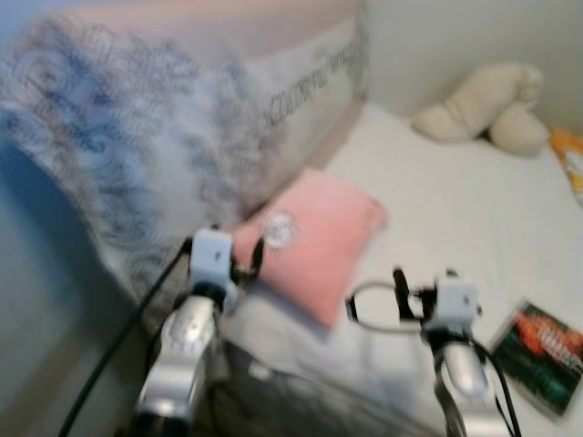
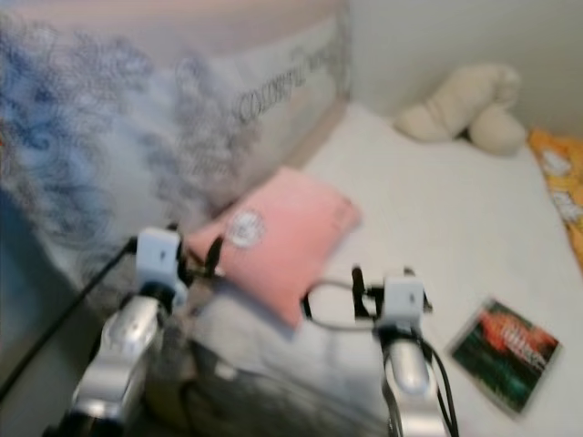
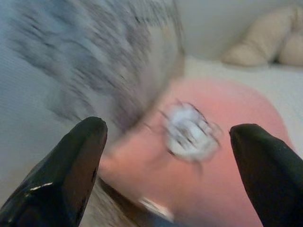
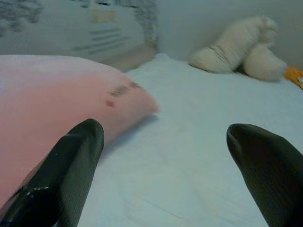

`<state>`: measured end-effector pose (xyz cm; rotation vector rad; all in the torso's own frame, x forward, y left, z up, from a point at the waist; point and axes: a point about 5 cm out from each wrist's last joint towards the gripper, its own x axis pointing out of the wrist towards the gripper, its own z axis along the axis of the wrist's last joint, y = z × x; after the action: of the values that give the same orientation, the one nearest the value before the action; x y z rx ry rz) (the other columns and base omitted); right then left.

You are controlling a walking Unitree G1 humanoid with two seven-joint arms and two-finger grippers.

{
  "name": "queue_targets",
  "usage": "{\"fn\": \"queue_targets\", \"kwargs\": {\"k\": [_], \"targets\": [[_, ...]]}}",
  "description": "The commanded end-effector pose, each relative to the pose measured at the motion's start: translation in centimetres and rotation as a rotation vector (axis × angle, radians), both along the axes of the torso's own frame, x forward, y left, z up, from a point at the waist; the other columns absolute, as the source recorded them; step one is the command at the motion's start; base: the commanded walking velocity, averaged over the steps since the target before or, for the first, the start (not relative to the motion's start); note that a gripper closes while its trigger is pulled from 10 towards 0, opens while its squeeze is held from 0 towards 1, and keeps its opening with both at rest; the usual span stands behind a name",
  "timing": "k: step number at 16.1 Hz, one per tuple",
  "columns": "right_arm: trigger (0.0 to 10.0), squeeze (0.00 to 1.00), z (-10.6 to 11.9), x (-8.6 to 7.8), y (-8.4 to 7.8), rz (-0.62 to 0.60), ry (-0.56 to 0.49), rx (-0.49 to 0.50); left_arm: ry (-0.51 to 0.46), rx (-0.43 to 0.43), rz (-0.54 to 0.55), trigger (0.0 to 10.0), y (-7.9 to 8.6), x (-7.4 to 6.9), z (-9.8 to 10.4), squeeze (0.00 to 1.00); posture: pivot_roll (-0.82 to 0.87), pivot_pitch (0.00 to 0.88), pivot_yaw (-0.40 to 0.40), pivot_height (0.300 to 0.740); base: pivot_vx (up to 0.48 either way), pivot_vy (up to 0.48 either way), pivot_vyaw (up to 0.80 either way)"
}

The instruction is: Clean up the room

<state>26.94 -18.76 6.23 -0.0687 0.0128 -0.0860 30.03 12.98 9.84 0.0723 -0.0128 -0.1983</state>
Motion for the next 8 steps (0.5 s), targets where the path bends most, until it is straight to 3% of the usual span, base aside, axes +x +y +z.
{"fn": "queue_targets", "kwargs": {"k": [1,4,8], "targets": [[10.0,0.0,-0.5,-0.3,-0.9,-0.042,0.032,0.01,-0.019,-0.002,-0.025,10.0,-0.9,0.2,0.5,0.0,0.18,0.0,-0.021,0.74,0.0,-0.48,0.0],[10.0,0.0,-0.3,0.2,0.1,-0.016,0.017,0.001,-0.045,-0.011,-0.075,10.0,-1.5,0.7,1.1,0.0,0.16,0.0,-0.005,0.74,0.0,-0.48,0.0],[10.0,0.0,-0.2,0.8,0.7,0.003,0.033,-0.027,-0.049,-0.019,-0.061,10.0,-2.0,1.1,0.9,0.0,0.15,0.0,-0.025,0.74,0.0,-0.48,0.0]]}}
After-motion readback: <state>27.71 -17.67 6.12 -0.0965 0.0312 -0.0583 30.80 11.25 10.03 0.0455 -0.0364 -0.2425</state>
